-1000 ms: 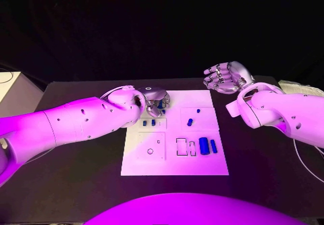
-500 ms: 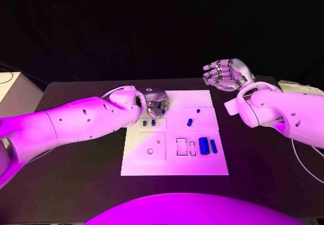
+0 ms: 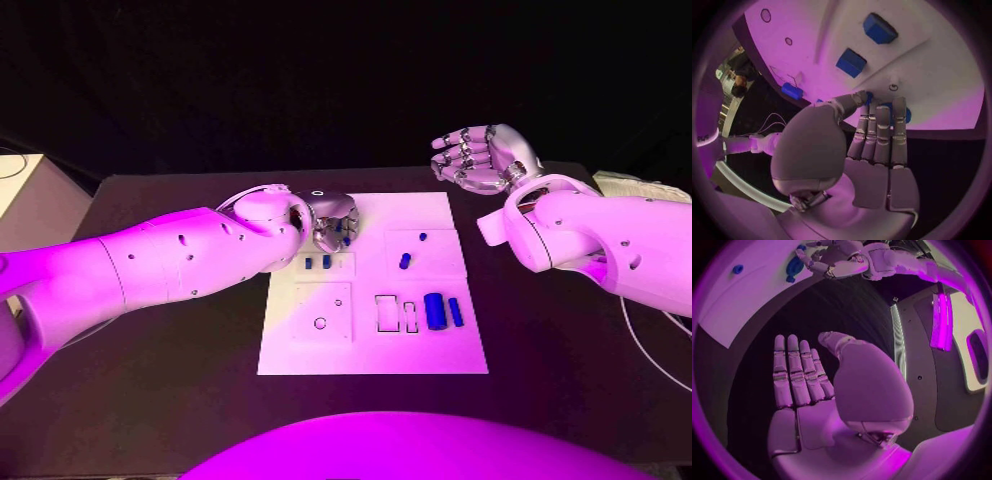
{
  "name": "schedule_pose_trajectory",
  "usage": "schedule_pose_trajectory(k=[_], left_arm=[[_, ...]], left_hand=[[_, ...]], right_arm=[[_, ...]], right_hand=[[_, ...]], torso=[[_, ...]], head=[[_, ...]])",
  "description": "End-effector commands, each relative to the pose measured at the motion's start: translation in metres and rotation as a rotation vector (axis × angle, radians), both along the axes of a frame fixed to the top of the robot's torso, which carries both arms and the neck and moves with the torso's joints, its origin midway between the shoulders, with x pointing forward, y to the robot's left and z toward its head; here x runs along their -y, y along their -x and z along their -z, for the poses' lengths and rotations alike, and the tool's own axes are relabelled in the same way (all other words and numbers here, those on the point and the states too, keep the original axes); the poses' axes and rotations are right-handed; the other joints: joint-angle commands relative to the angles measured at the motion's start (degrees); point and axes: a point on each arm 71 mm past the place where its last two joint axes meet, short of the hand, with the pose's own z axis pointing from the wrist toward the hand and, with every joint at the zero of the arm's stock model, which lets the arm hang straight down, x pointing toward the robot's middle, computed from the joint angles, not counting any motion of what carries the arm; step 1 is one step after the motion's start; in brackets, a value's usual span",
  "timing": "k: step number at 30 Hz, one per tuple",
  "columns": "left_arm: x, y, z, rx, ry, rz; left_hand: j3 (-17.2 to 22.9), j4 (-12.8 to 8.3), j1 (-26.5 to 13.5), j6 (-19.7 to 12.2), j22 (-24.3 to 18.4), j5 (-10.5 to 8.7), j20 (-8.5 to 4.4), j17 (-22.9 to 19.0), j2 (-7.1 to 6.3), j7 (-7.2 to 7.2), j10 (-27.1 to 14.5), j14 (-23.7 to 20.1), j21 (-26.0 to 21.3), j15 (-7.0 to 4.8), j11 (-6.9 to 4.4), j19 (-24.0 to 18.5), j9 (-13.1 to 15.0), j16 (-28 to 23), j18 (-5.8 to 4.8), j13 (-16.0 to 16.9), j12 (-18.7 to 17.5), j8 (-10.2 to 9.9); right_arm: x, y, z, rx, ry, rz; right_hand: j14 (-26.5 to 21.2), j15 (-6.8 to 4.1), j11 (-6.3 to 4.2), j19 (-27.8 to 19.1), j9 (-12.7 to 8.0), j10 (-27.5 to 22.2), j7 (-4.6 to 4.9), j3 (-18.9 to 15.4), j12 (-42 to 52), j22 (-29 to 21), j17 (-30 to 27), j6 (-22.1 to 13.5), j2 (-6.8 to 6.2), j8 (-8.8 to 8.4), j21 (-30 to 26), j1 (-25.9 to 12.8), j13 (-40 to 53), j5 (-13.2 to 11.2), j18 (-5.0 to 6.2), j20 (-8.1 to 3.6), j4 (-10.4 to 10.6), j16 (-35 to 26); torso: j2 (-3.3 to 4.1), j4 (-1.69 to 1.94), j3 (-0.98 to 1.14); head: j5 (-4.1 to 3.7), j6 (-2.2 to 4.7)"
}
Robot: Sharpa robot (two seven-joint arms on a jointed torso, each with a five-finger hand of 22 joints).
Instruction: Assemble the parts on the task board
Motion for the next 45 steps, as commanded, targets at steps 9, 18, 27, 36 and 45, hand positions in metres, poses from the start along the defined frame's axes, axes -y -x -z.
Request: schedule_pose_trajectory(k=[9, 18, 27, 36, 45], left_arm=[[0.004, 0.001, 0.002, -0.017, 0.01, 0.021], [0.002, -0.001, 0.003, -0.008, 0.017, 0.012], [0.0, 0.0, 0.002, 0.016, 0.052, 0.012], [-0.006, 0.005, -0.009, 0.03, 0.14, 0.014], [-0.019, 0.011, -0.027, 0.021, 0.203, 0.0]], left_hand=[[0.1, 0.0, -0.4, 2.5, 0.7, -0.2, -0.39, 1.9, 0.94, 0.46, 4.6, 3.0, 1.0, 0.03, -0.05, 0.3, -0.3, 2.5, 0.69, -1.4, -5.0, -1.4], [1.2, -1.9, 1.5, 4.2, 2.0, -0.12, -0.81, 5.1, 1.99, 0.79, 9.8, 7.2, 3.2, -0.42, -0.17, 1.4, -0.4, 4.6, 0.69, -1.3, -10.0, -2.6], [2.3, -2.9, 1.6, 4.6, 3.2, -0.04, -0.79, 4.5, 2.09, 1.16, 12.2, 7.7, 4.9, -0.2, 0.05, 1.1, -0.7, 4.7, 0.71, -1.3, -15.5, -4.2], [2.5, -3.1, 1.5, 5.1, 4.7, -0.02, -0.85, 5.7, 2.27, 1.23, 13.7, 9.0, 6.1, -0.25, 0.01, 2.5, -0.7, 5.3, 0.43, -1.1, -17.1, -4.5], [2.1, -2.9, 0.9, 5.7, 5.2, -0.1, -0.83, 6.1, 2.2, 1.2, 14.6, 9.6, 6.5, -0.25, -0.07, 3.0, -0.6, 5.6, 0.27, -0.9, -18.3, -4.6]], right_arm=[[-0.003, 0.001, -0.001, 0.008, -0.005, -0.019], [-0.003, 0.001, -0.001, 0.006, -0.006, -0.021], [-0.003, 0.001, -0.001, 0.005, -0.006, -0.023], [-0.003, 0.002, -0.001, 0.007, -0.006, -0.023], [-0.001, 0.002, -0.001, 0.009, -0.006, -0.02]], right_hand=[[-0.3, 0.28, 0.21, -0.3, -0.1, -0.3, 2.3, 0.1, -0.3, -0.2, -0.2, -0.5, -0.02, -0.25, -0.1, -0.8, -0.1, -0.2, 0.53, 0.12, -0.4, -0.3], [-0.4, 0.34, 0.26, -0.4, -0.1, -0.3, 2.36, 0.1, -0.3, -0.5, -0.3, -0.5, 0.0, -0.25, -0.1, -0.9, -0.1, -0.2, 0.52, 0.19, -0.5, -0.4], [-0.4, 0.37, 0.29, -0.4, -0.1, -0.4, 2.39, 0.1, -0.3, -0.6, -0.4, -0.5, 0.01, -0.25, -0.1, -1.0, -0.1, -0.2, 0.52, 0.22, -0.5, -0.5], [-0.4, 0.37, 0.29, -0.4, -0.1, -0.4, 2.39, 0.1, -0.3, -0.6, -0.4, -0.5, 0.01, -0.25, -0.1, -1.0, -0.1, -0.2, 0.52, 0.22, -0.5, -0.5], [-0.4, 0.4, 0.33, -0.4, -0.1, -0.4, 2.44, 0.0, -0.3, -0.8, -0.5, -0.5, 0.03, -0.23, -0.1, -1.1, -0.1, -0.2, 0.53, 0.27, -0.5, -0.5]], torso=[[0.01, -0.08, 0.02], [-0.05, -0.02, 0.04], [-0.07, -0.04, -0.01], [-0.06, -0.01, -0.04], [-0.21, 0.2, 0.0]], head=[[-0.01, 0.0], [-0.11, 0.0], [-0.1, 0.0], [-0.27, 0.0], [-0.08, 0.0]])
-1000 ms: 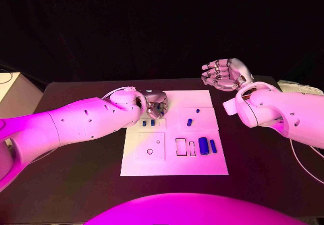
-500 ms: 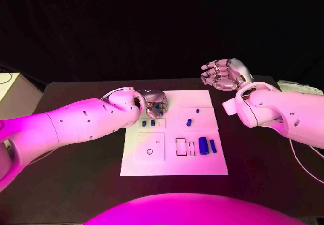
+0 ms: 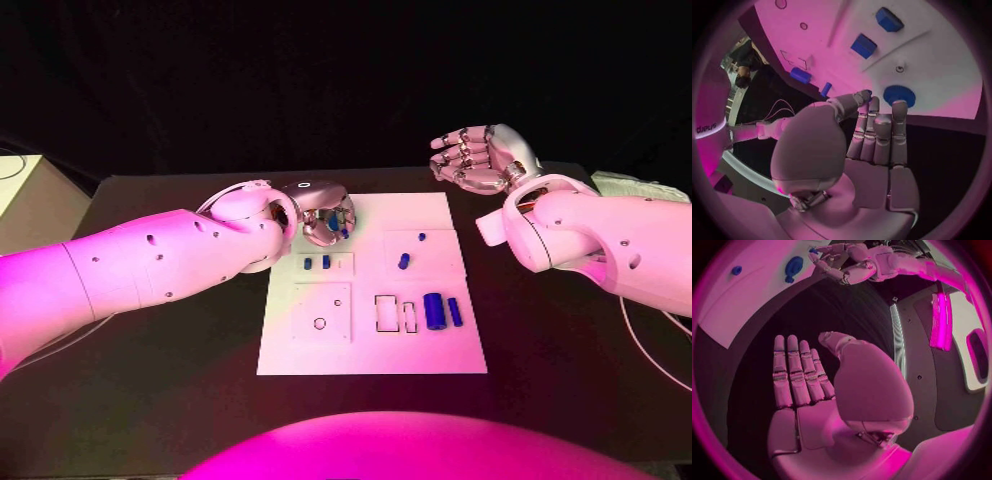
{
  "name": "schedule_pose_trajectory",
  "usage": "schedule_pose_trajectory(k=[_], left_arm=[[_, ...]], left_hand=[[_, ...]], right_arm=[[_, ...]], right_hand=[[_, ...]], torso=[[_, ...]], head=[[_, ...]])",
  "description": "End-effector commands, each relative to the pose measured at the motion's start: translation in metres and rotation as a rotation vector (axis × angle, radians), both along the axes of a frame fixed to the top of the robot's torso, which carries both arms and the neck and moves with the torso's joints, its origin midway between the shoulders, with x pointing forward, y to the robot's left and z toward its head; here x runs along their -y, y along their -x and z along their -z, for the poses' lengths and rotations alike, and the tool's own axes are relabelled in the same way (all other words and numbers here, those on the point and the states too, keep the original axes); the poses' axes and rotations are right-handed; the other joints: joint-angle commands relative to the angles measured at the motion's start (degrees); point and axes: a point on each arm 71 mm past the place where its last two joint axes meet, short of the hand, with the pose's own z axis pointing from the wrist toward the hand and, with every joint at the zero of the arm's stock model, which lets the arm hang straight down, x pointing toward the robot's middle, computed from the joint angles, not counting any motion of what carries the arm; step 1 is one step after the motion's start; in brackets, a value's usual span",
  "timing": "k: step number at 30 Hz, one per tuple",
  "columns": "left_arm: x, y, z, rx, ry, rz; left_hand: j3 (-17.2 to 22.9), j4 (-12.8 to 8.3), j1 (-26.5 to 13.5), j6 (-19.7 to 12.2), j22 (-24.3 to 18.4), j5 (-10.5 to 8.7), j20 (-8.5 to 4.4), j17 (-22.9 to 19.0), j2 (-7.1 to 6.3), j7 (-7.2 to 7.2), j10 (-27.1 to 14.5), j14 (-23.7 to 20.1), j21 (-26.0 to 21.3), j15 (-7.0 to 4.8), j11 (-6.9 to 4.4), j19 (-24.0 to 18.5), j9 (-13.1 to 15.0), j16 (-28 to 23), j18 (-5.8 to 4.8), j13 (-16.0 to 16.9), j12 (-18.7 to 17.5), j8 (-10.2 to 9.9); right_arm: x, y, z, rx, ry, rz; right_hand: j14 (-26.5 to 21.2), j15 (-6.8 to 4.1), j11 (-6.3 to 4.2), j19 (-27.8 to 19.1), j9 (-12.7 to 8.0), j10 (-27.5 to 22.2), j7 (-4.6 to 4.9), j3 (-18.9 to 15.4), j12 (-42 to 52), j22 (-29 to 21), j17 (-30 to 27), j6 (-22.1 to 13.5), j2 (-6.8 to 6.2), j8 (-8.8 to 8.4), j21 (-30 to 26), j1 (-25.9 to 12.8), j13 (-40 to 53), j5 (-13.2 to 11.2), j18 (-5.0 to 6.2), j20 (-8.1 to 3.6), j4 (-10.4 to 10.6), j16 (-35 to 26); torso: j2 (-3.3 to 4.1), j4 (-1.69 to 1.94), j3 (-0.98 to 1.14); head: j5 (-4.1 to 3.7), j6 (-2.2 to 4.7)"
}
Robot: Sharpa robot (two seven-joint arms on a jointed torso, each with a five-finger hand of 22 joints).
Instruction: Assemble the parts on the task board
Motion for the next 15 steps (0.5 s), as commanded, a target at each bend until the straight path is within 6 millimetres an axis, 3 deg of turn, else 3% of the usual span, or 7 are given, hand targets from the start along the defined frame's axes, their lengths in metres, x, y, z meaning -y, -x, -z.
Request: schedule_pose_trajectory(k=[1, 15], left_arm=[[-0.003, 0.003, -0.006, -0.012, 0.047, -0.002], [-0.029, -0.001, -0.001, -0.053, -0.013, -0.048]], left_hand=[[-0.5, 0.0, -0.4, 0.5, 0.2, 0.17, -0.04, 0.3, 0.33, -0.05, 0.8, 0.7, 0.5, -0.03, -0.07, 0.6, 0.1, 0.4, 0.31, 0.1, -0.4, -0.3], [-0.8, 0.0, -0.6, 1.0, 0.3, 0.16, -0.08, 0.3, 0.32, -0.22, 1.6, 0.8, 0.4, -0.15, -0.25, 0.7, 0.2, 0.5, 0.31, 0.3, -1.0, -0.3]], right_arm=[[-0.001, 0.001, -0.001, 0.01, -0.002, -0.019], [0.001, 0.001, -0.001, 0.01, 0.0, -0.014]], right_hand=[[-0.2, 0.2, 0.13, -0.2, -0.1, -0.2, 2.44, -0.1, -0.3, 0.0, -0.1, -0.5, 0.0, -0.24, -0.1, -0.6, -0.1, -0.2, 0.56, 0.06, -0.3, -0.3], [-0.2, 0.22, 0.14, -0.2, -0.1, -0.2, 2.45, -0.1, -0.3, -0.2, -0.2, -0.4, 0.02, -0.21, 0.0, -0.7, -0.1, -0.1, 0.57, 0.09, -0.4, -0.4]], torso=[[-0.11, 0.16, 0.03], [-0.08, 0.13, -0.03]], head=[[0.13, 0.0], [0.31, 0.0]])
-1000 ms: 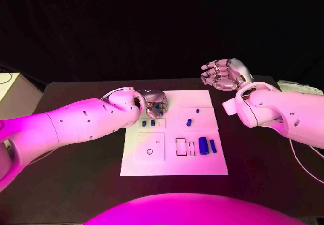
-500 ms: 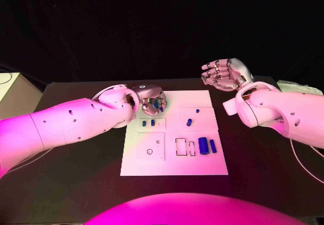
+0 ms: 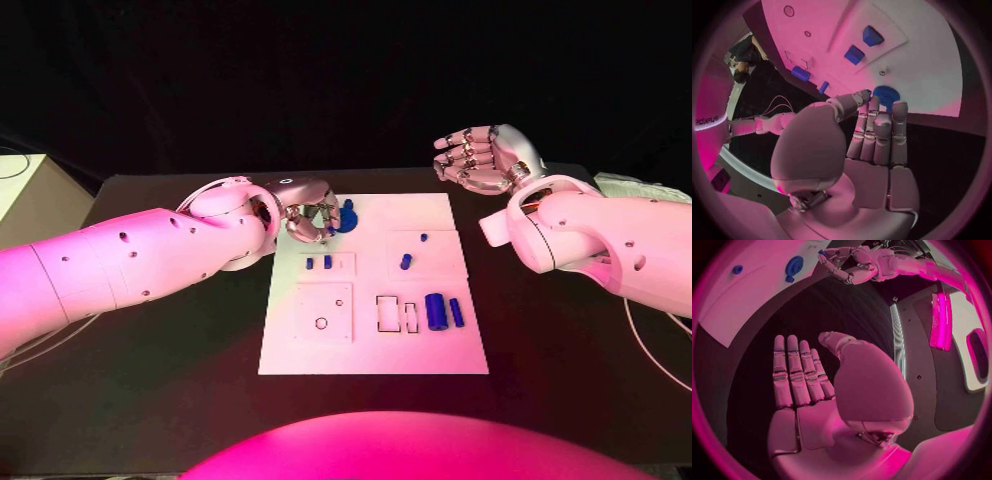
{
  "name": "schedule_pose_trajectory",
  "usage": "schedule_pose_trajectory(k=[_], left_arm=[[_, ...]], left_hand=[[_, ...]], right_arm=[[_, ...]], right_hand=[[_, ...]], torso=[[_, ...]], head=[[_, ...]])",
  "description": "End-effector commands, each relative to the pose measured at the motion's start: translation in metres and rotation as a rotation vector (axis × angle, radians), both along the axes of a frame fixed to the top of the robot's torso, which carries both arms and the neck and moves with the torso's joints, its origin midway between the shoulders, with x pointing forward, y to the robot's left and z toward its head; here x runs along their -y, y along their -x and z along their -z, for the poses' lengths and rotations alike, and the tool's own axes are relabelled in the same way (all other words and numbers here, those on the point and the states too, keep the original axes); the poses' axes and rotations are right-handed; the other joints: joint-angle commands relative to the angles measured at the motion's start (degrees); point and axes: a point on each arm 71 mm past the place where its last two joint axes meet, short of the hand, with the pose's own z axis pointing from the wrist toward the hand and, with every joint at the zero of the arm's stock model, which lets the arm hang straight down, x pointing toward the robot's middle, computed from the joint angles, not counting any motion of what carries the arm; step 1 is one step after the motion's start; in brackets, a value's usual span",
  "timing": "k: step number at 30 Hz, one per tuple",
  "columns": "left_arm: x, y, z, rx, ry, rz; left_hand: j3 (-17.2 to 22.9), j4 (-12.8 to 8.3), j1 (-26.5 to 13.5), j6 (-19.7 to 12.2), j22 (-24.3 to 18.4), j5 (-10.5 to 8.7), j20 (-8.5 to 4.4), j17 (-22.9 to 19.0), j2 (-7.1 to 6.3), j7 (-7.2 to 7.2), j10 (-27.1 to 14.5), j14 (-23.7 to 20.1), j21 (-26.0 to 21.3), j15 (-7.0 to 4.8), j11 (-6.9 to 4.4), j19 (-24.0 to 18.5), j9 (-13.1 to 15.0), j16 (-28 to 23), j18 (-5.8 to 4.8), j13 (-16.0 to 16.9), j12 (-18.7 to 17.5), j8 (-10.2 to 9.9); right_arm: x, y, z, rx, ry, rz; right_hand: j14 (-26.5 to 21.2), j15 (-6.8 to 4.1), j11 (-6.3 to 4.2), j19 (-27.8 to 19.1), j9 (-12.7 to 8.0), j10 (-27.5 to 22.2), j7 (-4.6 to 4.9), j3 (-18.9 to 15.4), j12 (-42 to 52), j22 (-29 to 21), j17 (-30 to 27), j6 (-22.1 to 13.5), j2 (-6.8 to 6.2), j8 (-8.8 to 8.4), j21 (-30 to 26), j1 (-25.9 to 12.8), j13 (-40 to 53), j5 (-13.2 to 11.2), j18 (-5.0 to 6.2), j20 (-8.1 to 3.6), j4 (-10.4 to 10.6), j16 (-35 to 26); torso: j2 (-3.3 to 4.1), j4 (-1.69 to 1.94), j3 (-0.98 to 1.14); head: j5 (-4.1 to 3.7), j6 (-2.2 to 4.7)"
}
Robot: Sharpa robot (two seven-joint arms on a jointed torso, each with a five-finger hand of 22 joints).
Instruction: Assemble the parts on the task board
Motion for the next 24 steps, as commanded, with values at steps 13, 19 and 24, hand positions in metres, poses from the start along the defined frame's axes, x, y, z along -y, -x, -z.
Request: schedule_pose_trajectory(k=[13, 19, 24], left_arm=[[-0.008, -0.006, 0.013, -0.048, -0.074, -0.025], [-0.008, -0.007, 0.016, -0.058, -0.087, -0.028], [-0.008, -0.006, 0.017, -0.064, -0.093, -0.028]], left_hand=[[-0.4, -0.1, -0.3, 0.5, -0.1, 0.16, -0.18, -0.1, 0.02, -0.01, 0.5, 0.2, 0.2, 0.02, 0.03, 0.2, 0.1, 0.3, 0.31, 0.0, -0.4, -0.3], [-0.4, 0.0, -0.4, 0.5, -0.2, 0.16, -0.19, -0.1, 0.02, -0.02, 0.5, 0.2, 0.2, 0.02, 0.03, 0.2, 0.1, 0.3, 0.32, 0.0, -0.5, -0.3], [-0.4, 0.0, -0.4, 0.5, -0.2, 0.16, -0.19, -0.1, 0.02, -0.02, 0.6, 0.2, 0.1, 0.02, 0.03, 0.1, 0.1, 0.3, 0.32, 0.0, -0.5, -0.3]], right_arm=[[-0.002, 0.0, -0.001, 0.01, -0.001, -0.02], [-0.002, 0.001, -0.001, 0.011, -0.002, -0.021], [-0.002, 0.0, -0.001, 0.011, -0.001, -0.021]], right_hand=[[-0.2, 0.22, 0.14, -0.3, -0.1, -0.2, 2.45, 0.0, -0.3, -0.1, -0.1, -0.4, 0.02, -0.2, 0.0, -0.7, -0.1, -0.1, 0.58, 0.1, -0.3, -0.4], [-0.2, 0.23, 0.15, -0.3, -0.1, -0.3, 2.45, 0.0, -0.3, -0.2, -0.1, -0.3, 0.03, -0.19, 0.0, -0.8, -0.1, -0.1, 0.59, 0.12, -0.4, -0.4], [-0.2, 0.23, 0.15, -0.3, -0.1, -0.3, 2.45, 0.0, -0.3, -0.2, -0.1, -0.3, 0.03, -0.19, 0.0, -0.8, -0.1, -0.1, 0.59, 0.12, -0.4, -0.4]], torso=[[0.11, -0.08, 0.01], [0.12, -0.05, -0.02], [0.1, -0.1, 0.0]], head=[[0.17, 0.0], [0.29, 0.0], [0.33, 0.0]])
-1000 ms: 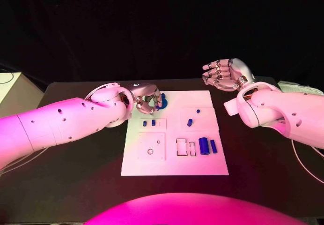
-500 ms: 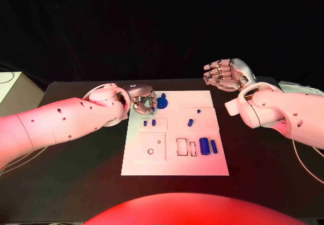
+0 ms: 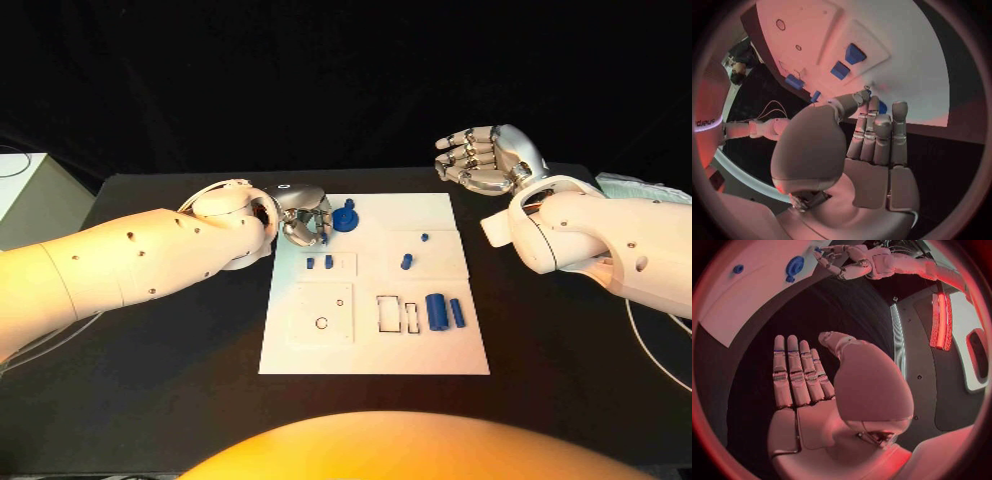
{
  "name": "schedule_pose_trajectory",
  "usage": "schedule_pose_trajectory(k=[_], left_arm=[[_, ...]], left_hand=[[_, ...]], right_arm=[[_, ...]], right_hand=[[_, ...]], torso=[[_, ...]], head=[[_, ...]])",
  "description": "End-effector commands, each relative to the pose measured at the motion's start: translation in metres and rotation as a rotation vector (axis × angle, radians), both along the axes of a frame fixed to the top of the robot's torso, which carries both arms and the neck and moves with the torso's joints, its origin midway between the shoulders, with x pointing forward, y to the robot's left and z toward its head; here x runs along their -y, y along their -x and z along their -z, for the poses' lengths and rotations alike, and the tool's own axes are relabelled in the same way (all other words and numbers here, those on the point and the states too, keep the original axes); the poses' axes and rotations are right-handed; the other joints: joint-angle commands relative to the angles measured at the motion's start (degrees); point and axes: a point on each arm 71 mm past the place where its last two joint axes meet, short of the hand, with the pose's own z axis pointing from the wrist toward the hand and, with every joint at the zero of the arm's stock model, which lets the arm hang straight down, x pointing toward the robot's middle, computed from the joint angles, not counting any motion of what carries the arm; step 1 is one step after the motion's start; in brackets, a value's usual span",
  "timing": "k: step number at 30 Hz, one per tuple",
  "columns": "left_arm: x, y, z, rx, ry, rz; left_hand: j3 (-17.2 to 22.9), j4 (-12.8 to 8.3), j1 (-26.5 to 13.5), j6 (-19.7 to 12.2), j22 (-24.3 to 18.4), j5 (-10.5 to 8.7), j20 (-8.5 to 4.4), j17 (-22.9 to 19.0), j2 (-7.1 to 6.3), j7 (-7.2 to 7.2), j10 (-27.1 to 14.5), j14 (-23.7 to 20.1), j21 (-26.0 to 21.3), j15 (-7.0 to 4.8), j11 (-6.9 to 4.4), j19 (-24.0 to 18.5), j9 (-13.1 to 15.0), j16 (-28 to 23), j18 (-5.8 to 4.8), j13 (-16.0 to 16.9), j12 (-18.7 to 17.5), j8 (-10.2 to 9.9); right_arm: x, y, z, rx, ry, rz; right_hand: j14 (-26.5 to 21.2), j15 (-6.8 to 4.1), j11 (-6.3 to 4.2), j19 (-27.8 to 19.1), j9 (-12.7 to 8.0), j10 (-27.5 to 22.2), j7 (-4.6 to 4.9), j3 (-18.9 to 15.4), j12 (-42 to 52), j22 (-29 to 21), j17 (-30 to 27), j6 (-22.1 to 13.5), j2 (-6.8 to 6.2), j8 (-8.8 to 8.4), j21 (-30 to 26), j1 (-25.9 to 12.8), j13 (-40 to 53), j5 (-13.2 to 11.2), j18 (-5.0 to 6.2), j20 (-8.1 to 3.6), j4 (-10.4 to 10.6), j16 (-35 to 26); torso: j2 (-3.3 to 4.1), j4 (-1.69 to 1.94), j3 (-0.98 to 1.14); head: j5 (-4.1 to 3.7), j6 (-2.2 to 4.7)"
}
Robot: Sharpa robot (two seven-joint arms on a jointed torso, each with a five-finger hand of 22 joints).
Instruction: Assemble the parts on the task board
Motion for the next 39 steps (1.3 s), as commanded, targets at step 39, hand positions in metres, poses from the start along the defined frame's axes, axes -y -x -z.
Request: schedule_pose_trajectory(k=[39], left_arm=[[0.0032, 0.004, 0.0081, -0.061, -0.052, 0.011]], left_hand=[[-1.6, 0.4, -1.1, 1.2, -0.3, -0.03, -0.32, 0.0, -0.19, -0.2, 1.8, 0.3, -0.3, -0.13, -0.25, 0.1, 0.2, 0.5, 0.29, 0.6, -1.0, -0.4]], right_arm=[[-0.0015, 0.0, 0.0, 0.007, -0.002, -0.019]], right_hand=[[-0.2, 0.24, 0.15, -0.3, -0.1, -0.3, 2.46, 0.0, -0.3, -0.3, -0.2, -0.3, 0.05, -0.18, 0.0, -0.8, -0.1, -0.1, 0.61, 0.15, -0.4, -0.2]], torso=[[-0.01, -0.01, 0.01]], head=[[0.02, 0.0]])
